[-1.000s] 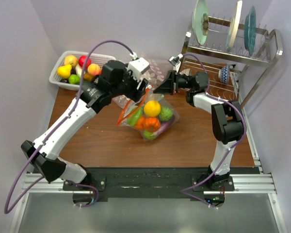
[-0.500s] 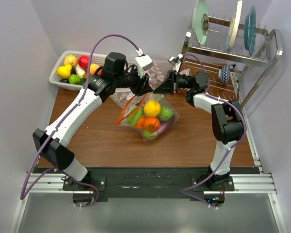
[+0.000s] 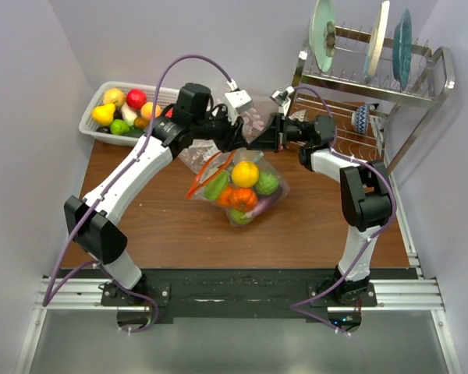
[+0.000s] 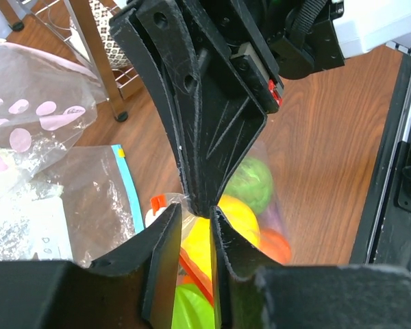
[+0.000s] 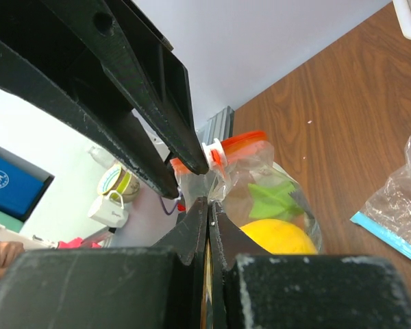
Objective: Place the food in the zip-top bag and seal the zipper
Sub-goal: Zip the zipper food storage bag at the center of the board.
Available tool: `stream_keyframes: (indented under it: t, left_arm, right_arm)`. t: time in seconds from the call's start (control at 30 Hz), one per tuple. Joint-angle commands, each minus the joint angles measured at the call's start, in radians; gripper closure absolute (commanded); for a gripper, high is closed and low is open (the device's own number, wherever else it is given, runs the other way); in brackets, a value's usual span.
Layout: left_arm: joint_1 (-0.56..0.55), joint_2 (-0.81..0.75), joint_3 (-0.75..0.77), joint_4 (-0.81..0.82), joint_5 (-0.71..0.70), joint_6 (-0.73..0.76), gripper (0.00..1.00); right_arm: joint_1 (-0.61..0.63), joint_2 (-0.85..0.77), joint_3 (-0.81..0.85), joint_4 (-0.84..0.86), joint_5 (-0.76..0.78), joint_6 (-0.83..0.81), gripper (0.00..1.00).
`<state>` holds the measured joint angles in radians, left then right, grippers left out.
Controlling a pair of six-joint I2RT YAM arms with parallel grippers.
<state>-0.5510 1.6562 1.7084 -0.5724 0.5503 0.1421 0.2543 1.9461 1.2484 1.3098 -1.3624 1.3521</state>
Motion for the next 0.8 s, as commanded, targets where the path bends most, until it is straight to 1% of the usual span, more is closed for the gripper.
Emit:
stream_keyframes:
  t: [0.0, 0.03, 0.1, 0.13, 0.17, 0.23, 0.6, 0.67, 0.7, 0.77]
  left_arm:
    - [0.014, 0.001, 0.043, 0.002, -0.018, 0.004, 0.71]
    - [0.017, -0.001, 0.043, 0.003, -0.033, -0.004, 0.64]
    - [0.045, 0.001, 0.039, 0.014, -0.014, -0.021, 0.58]
    - [0.060, 0.004, 0.040, 0.020, 0.063, -0.047, 0.52]
    - [0.077, 0.010, 0.043, 0.026, 0.100, -0.062, 0.52]
    - [0.100, 0.027, 0.054, 0.026, 0.170, -0.078, 0.52]
    - [0.102, 0.039, 0.039, 0.040, 0.244, -0.084, 0.53]
    - [0.102, 0.040, 0.039, 0.043, 0.244, -0.082, 0.58]
    - [0.102, 0.042, 0.039, 0.043, 0.244, -0.082, 0.62]
    - [0.102, 0.045, 0.039, 0.040, 0.246, -0.081, 0.65]
  right_arm:
    - [-0.003, -0.032, 0.029, 0.319, -0.004, 0.007, 1.00]
    - [-0.001, -0.033, 0.029, 0.319, -0.004, 0.005, 1.00]
    - [-0.001, -0.033, 0.029, 0.319, -0.004, 0.007, 1.00]
    - [-0.001, -0.033, 0.029, 0.319, -0.004, 0.005, 1.00]
    - [-0.003, -0.032, 0.031, 0.319, -0.004, 0.005, 1.00]
    - [-0.001, -0.032, 0.031, 0.319, -0.004, 0.007, 1.00]
    - [-0.003, -0.032, 0.037, 0.319, -0.004, 0.010, 1.00]
    - [-0.003, -0.032, 0.042, 0.319, -0.004, 0.013, 1.00]
    - [-0.001, -0.030, 0.042, 0.319, -0.003, 0.015, 1.00]
    - [-0.001, -0.030, 0.043, 0.319, -0.004, 0.016, 1.00]
